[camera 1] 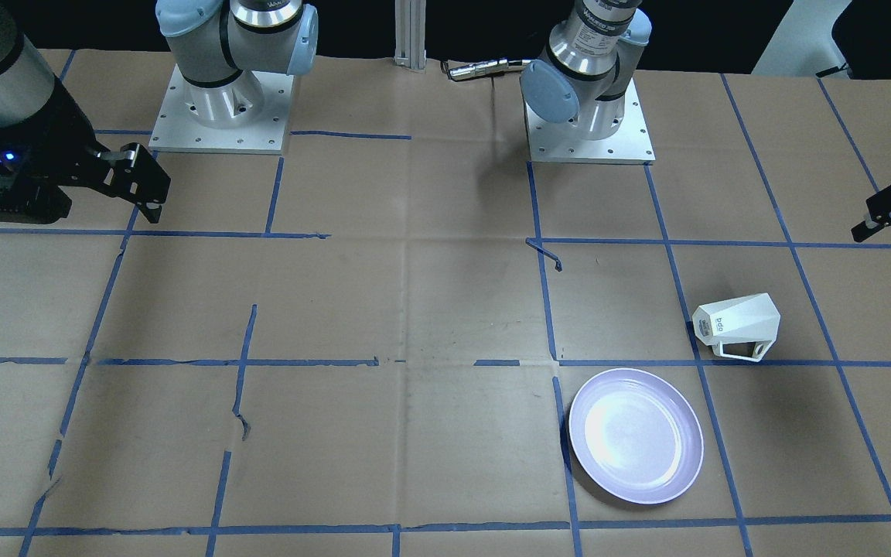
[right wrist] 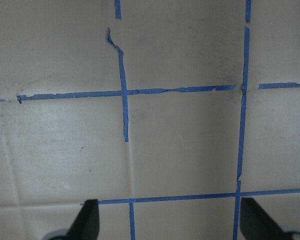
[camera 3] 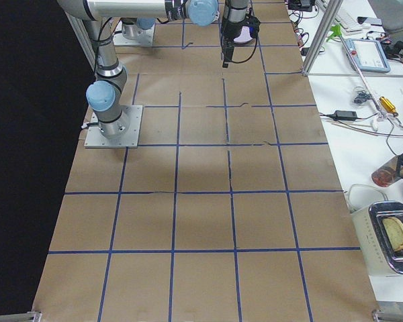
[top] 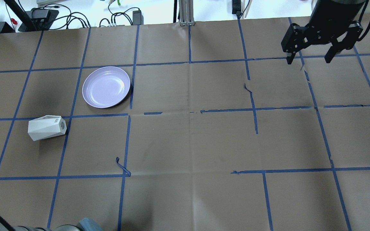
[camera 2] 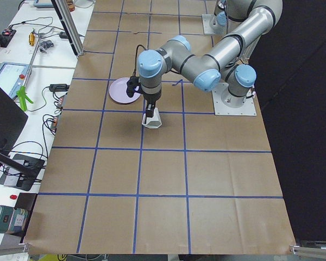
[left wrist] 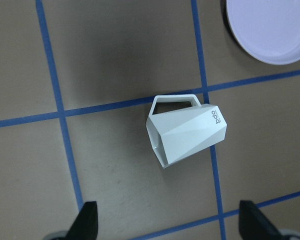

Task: Flip cup and place on plate
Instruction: 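Lower the left gripper and grasp the white cup lying on its side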

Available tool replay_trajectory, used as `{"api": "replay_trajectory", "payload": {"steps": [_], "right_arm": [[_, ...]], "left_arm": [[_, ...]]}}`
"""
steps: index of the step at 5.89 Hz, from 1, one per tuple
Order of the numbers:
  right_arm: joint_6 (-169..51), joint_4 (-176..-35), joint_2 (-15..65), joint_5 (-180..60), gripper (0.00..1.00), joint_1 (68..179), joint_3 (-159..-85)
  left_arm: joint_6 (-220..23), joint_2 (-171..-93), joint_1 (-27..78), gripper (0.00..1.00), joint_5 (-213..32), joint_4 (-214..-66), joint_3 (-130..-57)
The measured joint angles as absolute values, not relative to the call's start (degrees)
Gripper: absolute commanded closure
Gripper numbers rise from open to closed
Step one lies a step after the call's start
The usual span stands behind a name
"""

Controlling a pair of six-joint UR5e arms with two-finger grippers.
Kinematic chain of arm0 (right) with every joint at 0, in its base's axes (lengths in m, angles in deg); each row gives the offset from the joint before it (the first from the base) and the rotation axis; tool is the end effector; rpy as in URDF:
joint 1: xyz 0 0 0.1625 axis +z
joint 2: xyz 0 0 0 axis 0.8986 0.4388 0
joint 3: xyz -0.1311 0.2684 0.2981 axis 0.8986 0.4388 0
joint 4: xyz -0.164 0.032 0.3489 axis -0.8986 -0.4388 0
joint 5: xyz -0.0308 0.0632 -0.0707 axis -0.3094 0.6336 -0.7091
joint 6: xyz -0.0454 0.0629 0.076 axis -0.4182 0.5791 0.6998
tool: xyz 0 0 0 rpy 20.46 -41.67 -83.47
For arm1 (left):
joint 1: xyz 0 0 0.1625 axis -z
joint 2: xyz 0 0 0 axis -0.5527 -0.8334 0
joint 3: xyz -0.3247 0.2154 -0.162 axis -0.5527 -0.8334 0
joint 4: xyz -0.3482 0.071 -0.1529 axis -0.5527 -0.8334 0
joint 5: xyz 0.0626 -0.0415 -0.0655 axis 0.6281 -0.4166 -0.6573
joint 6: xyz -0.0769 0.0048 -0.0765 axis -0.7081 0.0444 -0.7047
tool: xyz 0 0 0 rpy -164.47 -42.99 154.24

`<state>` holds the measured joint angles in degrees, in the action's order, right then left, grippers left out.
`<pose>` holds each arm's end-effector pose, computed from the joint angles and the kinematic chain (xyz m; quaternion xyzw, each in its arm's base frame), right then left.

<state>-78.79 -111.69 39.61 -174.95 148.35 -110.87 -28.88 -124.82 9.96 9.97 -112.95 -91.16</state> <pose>0.0807 -0.5036 0.4829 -0.0192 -0.9988 -0.0425 0.0137 0.2754 -0.4731 0.3827 -0.0657 -0.9896 0.0175 0.1265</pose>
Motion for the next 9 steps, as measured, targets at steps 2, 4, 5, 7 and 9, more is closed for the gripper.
{"api": "replay_trajectory", "payload": {"steps": [2,4,5,7,9], "right_arm": [[-78.8,-111.7,39.6,-174.9,0.0,148.3,-110.9],[-78.8,-111.7,39.6,-174.9,0.0,148.3,-110.9],[-78.8,-111.7,39.6,-174.9,0.0,148.3,-110.9],[-78.8,-111.7,39.6,-174.9,0.0,148.3,-110.9],[-78.8,-111.7,39.6,-174.9,0.0,148.3,-110.9]], "left_arm": [[-26.4,-133.6,4.8,0.01,-5.0,-116.8,-91.0],[-19.0,-142.6,2.4,0.01,-15.9,-124.8,-91.0],[-16.2,-146.3,1.5,0.01,-18.6,-128.6,-91.0],[-14.5,-150.2,1.0,0.01,-22.5,-137.0,-91.6],[-12.4,-152.3,1.0,0.09,-25.0,-143.1,-92.5]]}}
